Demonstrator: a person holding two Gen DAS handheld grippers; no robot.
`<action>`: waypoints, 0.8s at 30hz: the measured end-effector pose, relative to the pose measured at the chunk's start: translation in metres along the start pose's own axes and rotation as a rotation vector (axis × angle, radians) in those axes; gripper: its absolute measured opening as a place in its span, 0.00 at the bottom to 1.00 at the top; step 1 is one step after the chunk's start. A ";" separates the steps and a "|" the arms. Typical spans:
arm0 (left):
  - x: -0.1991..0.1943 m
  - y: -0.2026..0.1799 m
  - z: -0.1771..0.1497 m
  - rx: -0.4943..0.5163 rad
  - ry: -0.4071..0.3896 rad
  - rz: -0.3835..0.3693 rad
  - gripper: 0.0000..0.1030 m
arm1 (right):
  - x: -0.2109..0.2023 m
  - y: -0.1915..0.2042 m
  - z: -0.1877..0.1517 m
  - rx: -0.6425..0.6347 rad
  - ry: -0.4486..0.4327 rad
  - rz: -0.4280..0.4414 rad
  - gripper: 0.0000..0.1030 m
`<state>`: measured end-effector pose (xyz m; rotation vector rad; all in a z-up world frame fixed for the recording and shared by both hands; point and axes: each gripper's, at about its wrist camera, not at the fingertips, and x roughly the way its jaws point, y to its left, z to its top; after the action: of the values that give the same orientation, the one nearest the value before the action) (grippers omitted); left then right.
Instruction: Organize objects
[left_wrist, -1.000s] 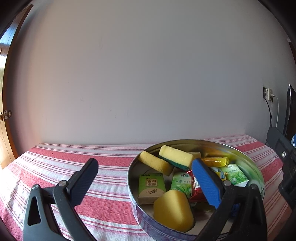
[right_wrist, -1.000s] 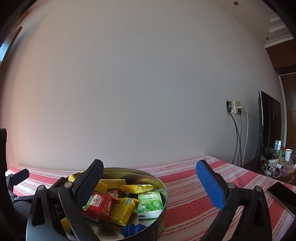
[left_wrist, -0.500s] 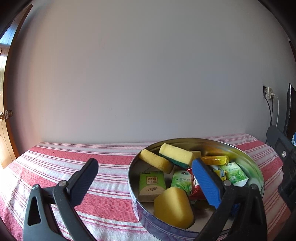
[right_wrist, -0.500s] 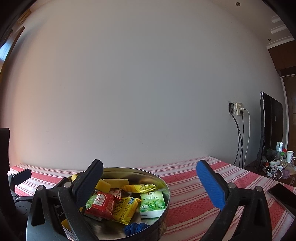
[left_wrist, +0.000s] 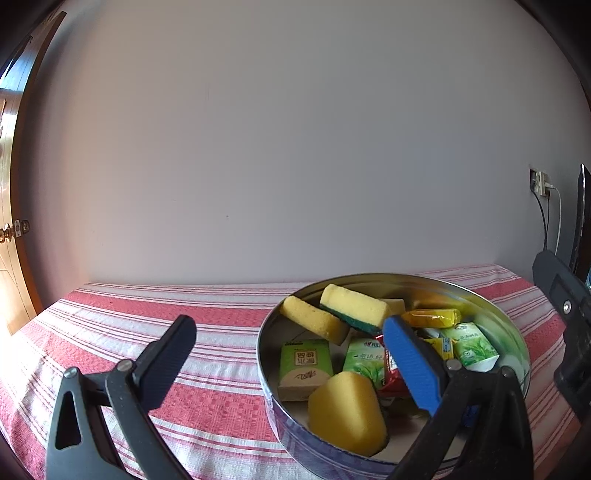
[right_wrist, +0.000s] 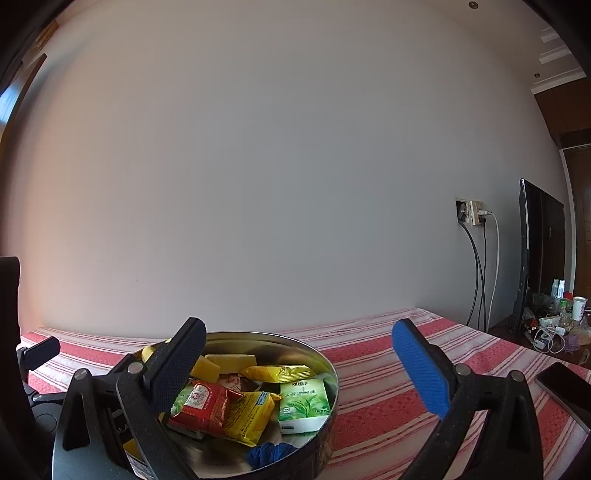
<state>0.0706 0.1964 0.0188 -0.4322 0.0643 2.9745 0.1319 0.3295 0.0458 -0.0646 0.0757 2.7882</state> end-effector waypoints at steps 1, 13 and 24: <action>-0.001 0.000 0.000 -0.001 0.000 -0.003 0.99 | 0.000 0.000 0.000 0.001 0.001 0.000 0.99; 0.000 0.000 0.000 0.000 0.009 -0.006 1.00 | 0.003 -0.002 0.000 0.009 0.026 -0.004 0.99; 0.001 0.001 0.000 -0.005 0.022 -0.017 1.00 | 0.002 -0.003 0.001 0.011 0.030 -0.005 0.99</action>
<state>0.0692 0.1954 0.0180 -0.4642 0.0559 2.9537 0.1314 0.3332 0.0468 -0.1034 0.0983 2.7821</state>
